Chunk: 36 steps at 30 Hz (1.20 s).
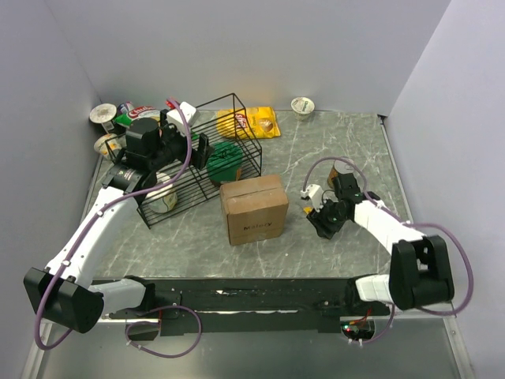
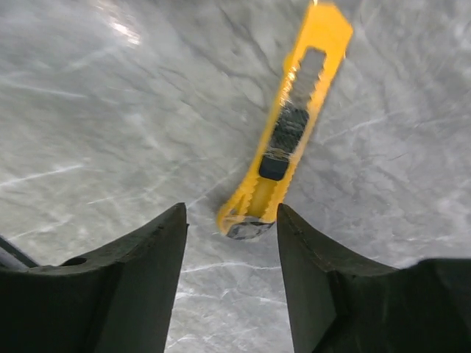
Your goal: Unpack the express box
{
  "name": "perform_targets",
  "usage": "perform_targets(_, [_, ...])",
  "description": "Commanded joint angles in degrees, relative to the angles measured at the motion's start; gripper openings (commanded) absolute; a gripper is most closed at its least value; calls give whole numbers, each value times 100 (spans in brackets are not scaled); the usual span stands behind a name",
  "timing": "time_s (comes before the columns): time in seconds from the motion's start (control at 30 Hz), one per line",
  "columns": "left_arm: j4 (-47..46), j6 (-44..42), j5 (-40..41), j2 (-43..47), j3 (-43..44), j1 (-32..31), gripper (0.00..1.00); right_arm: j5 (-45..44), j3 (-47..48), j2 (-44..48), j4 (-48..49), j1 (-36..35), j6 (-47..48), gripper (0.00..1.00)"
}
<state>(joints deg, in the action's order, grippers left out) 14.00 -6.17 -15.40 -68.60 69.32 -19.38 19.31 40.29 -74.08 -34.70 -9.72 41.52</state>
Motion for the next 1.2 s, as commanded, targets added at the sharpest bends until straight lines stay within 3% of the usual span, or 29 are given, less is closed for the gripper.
perform_targets(0.0, [-222, 81, -60, 75, 3, -14, 96, -7, 277, -308, 376, 198, 154, 60])
perform_targets(0.1, [-213, 81, -68, 57, -6, -14, 96, 90, 321, -519, 429, 207, 365, 59])
perform_targets(0.47, [-257, 152, -121, 4, 38, -14, 96, -191, 164, -1196, 578, 207, 673, 38])
perform_targets(0.5, [-257, 152, -130, -4, 46, -14, 96, -191, 120, -1205, 596, 198, 700, 34])
perform_targets(0.53, [-249, 169, -139, -13, 55, -14, 96, -147, 50, -1179, 587, 207, 717, 23])
perform_targets(0.7, [-152, 248, -358, -92, 231, -22, 97, 37, 127, -705, 307, 356, 437, 2])
perform_targets(0.9, [-90, 353, -912, -391, 837, -119, 96, 564, 970, 385, -283, 550, 137, 0])
perform_targets(1.03, [-64, 442, -1140, -646, 1180, -163, 97, 820, 1279, 500, -476, 550, 41, 0])
perform_targets(1.17, [392, 187, -2168, -979, 1916, -303, 95, 1039, 1928, 737, -556, 532, -117, 0])
